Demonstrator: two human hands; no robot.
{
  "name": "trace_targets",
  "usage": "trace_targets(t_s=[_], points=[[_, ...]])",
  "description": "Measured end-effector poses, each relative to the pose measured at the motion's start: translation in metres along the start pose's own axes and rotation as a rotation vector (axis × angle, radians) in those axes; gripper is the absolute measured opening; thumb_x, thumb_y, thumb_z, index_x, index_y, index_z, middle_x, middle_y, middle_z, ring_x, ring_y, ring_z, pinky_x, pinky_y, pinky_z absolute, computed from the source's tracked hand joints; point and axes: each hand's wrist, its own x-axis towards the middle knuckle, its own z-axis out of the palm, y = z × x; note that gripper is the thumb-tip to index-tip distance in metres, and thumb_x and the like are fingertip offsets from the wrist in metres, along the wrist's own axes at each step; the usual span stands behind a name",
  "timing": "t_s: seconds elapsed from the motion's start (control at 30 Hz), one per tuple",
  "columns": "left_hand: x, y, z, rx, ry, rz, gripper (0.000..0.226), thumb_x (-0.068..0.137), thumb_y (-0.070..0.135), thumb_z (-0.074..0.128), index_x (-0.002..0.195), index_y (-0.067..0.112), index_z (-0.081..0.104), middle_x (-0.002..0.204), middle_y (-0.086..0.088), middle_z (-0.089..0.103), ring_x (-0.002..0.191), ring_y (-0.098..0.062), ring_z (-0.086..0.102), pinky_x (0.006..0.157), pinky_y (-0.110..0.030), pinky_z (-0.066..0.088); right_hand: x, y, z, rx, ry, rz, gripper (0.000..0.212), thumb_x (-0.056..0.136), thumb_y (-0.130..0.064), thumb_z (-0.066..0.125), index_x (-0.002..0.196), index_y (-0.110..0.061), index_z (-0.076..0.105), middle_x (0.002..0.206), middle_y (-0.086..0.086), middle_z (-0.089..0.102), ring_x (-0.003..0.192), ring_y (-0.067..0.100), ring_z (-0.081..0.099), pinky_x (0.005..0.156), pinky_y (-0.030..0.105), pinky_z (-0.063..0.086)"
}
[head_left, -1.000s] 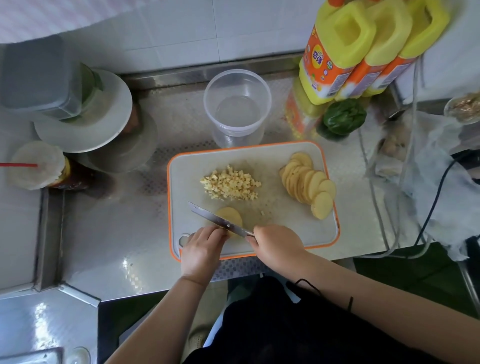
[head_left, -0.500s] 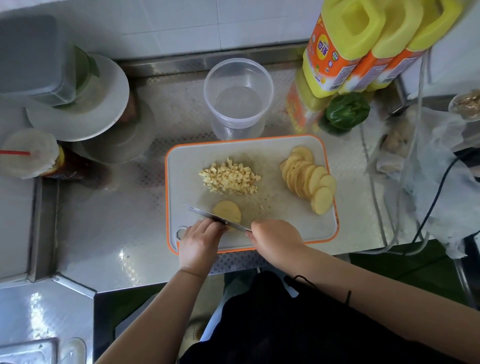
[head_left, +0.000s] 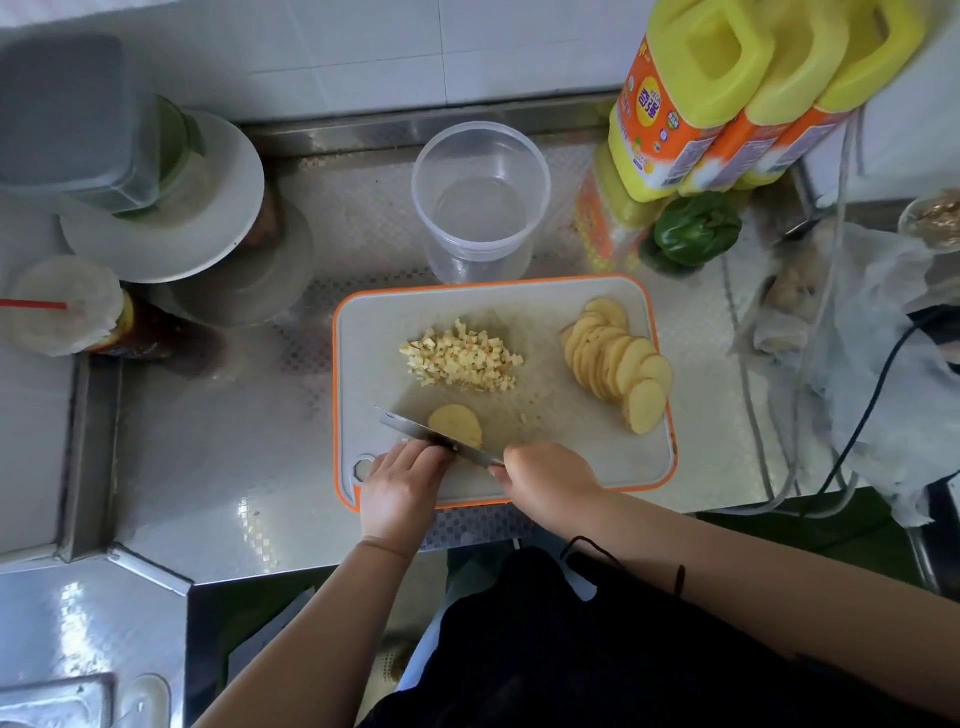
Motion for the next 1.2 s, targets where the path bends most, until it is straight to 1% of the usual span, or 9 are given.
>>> trace_targets(t_s=[0.2, 0.33, 0.47, 0.6, 0.67, 0.73, 0.83, 1.0, 1.2], points=[[0.000, -0.001, -0.001, 0.017, -0.021, 0.005, 0.011, 0.078, 0.007, 0.072, 0.089, 0.012, 0.070, 0.086, -0.003, 0.067, 0.076, -0.027, 0.064, 0.061, -0.037, 0.053, 0.005, -0.002, -0.013, -0.008, -0.019, 0.000, 0.028, 0.101, -0.039, 0.039, 0.088, -0.016, 0.050, 0.066, -0.004, 0.037, 0.070, 0.022, 0.045, 0.060, 0.031, 0.034], [-0.002, 0.000, 0.001, 0.039, -0.029, 0.001, 0.007, 0.082, 0.010, 0.070, 0.089, 0.011, 0.071, 0.085, -0.004, 0.067, 0.074, -0.028, 0.063, 0.059, -0.037, 0.053, -0.004, -0.006, -0.010, -0.051, 0.070, -0.051, 0.027, 0.101, -0.036, 0.039, 0.083, -0.017, 0.044, 0.064, -0.003, 0.037, 0.063, 0.022, 0.044, 0.048, 0.029, 0.025], [-0.004, 0.001, -0.001, 0.052, -0.014, 0.013, 0.016, 0.090, 0.021, 0.062, 0.089, 0.008, 0.072, 0.088, -0.006, 0.068, 0.074, -0.029, 0.065, 0.060, -0.035, 0.055, -0.011, -0.009, -0.008, -0.093, 0.153, -0.092, 0.032, 0.102, -0.035, 0.037, 0.093, -0.010, 0.056, 0.060, -0.004, 0.034, 0.052, 0.018, 0.036, 0.043, 0.028, 0.017], [-0.002, 0.003, -0.007, 0.108, -0.056, -0.016, 0.031, 0.090, 0.036, 0.056, 0.105, 0.011, 0.064, 0.104, -0.010, 0.064, 0.090, -0.029, 0.064, 0.069, -0.037, 0.055, -0.013, 0.000, -0.013, -0.008, 0.222, -0.028, 0.037, 0.102, -0.041, 0.034, 0.091, -0.013, 0.054, 0.060, -0.006, 0.038, 0.056, 0.018, 0.044, 0.044, 0.028, 0.024], [0.009, -0.002, -0.011, 0.153, -0.123, 0.027, 0.041, 0.086, 0.040, 0.065, 0.118, 0.016, 0.055, 0.118, -0.009, 0.059, 0.105, -0.030, 0.057, 0.080, -0.041, 0.055, -0.013, 0.008, -0.018, 0.023, 0.282, 0.034, 0.037, 0.101, -0.044, 0.033, 0.089, -0.014, 0.051, 0.062, -0.004, 0.044, 0.060, 0.020, 0.048, 0.046, 0.030, 0.026], [0.027, -0.010, -0.016, 0.151, -0.261, 0.130, 0.063, 0.075, 0.038, 0.079, 0.127, 0.017, 0.050, 0.131, -0.009, 0.056, 0.119, -0.031, 0.051, 0.091, -0.046, 0.052, -0.014, 0.016, -0.022, 0.039, 0.328, 0.075, 0.040, 0.100, -0.045, 0.035, 0.093, -0.011, 0.053, 0.069, 0.002, 0.053, 0.067, 0.025, 0.054, 0.051, 0.031, 0.030], [0.059, -0.016, -0.021, 0.160, -0.485, 0.277, 0.081, 0.064, 0.034, 0.091, 0.133, 0.012, 0.054, 0.134, -0.010, 0.059, 0.121, -0.033, 0.057, 0.091, -0.047, 0.056, -0.014, 0.025, -0.027, 0.124, 0.342, 0.086, 0.035, 0.099, -0.045, 0.038, 0.088, -0.013, 0.047, 0.065, -0.001, 0.047, 0.065, 0.024, 0.053, 0.049, 0.032, 0.030], [0.081, -0.020, -0.020, 0.182, -0.577, 0.408, 0.078, 0.061, 0.034, 0.092, 0.129, 0.010, 0.059, 0.127, -0.010, 0.063, 0.112, -0.031, 0.062, 0.080, -0.039, 0.057, -0.017, 0.036, -0.025, 0.183, 0.381, 0.091, 0.036, 0.097, -0.049, 0.040, 0.081, -0.017, 0.043, 0.058, -0.003, 0.045, 0.059, 0.023, 0.053, 0.051, 0.037, 0.039], [0.072, -0.017, -0.018, 0.094, -0.576, 0.262, 0.065, 0.076, 0.032, 0.083, 0.132, 0.014, 0.056, 0.135, -0.007, 0.056, 0.121, -0.027, 0.050, 0.091, -0.040, 0.054, -0.021, 0.047, -0.020, 0.236, 0.362, 0.127, 0.042, 0.097, -0.047, 0.043, 0.065, -0.026, 0.026, 0.058, -0.003, 0.041, 0.059, 0.022, 0.050, 0.052, 0.037, 0.038]])
